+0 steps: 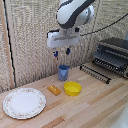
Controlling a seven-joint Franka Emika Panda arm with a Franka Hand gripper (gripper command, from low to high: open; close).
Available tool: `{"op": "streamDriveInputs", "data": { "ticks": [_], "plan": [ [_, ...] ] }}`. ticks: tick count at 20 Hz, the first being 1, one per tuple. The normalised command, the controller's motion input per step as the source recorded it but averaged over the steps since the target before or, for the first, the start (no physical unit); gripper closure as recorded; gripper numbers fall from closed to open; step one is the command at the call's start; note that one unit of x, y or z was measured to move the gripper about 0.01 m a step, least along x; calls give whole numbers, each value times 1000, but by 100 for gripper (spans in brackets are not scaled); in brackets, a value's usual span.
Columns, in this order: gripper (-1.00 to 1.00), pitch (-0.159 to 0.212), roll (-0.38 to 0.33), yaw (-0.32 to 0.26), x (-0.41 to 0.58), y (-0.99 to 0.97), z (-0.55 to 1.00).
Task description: Notice the yellow vessel located before you. Bring your fastener close to the yellow vessel and smoothly hold it. Transfer the yellow vessel above the white plating and let go of your hold on it, then set the vessel on the plating.
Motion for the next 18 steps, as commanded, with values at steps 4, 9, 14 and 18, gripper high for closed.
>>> {"op": "streamDriveInputs", "data": {
  "ticks": [4, 9, 14, 18],
  "plan": [
    [-100, -3, 18, 0, -544, -474, -191],
    [-100, 0, 33, 0, -429, -584, -217],
    [-100, 0, 42, 25, -148, -534, -306],
    [-100, 16, 27, 56, -33, -471, -371]
  ]
}}
